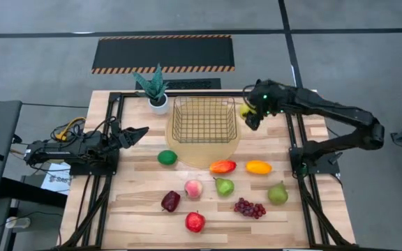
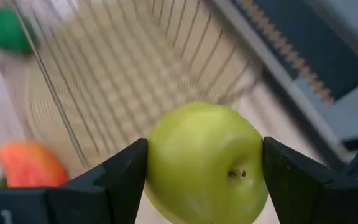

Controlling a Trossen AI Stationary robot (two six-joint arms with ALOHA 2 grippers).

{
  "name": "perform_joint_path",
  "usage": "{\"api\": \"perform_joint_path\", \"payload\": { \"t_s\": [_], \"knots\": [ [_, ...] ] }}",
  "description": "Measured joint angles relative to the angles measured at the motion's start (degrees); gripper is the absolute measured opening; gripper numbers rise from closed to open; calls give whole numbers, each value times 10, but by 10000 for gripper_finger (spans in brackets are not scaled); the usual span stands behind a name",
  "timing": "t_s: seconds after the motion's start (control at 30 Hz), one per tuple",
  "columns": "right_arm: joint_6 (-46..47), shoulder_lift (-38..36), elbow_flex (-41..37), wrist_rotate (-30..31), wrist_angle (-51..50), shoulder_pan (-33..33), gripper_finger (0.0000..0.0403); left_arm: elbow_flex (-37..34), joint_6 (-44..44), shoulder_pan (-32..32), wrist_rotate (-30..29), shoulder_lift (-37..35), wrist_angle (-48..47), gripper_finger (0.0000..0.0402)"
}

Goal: Build produce basket
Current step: Put the green apple into the wire basket

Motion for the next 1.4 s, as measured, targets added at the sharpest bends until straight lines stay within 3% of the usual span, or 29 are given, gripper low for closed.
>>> {"api": "perform_joint_path", "payload": {
  "t_s": [0.17, 0.53, 1.07, 1.4],
  "knots": [
    [-22, 53, 74, 10, 29, 13, 286, 0, 0, 0, 0, 0, 0, 341],
    [-94, 251, 199, -5, 28, 15, 286, 0, 0, 0, -1, 0, 0, 341],
    [-110, 423, 203, -25, -21, 18, 286, 0, 6, 0, -1, 0, -4, 341],
    [-121, 448, 204, -25, 7, 14, 286, 0, 2, 0, 2, 0, -5, 341]
  ]
}}
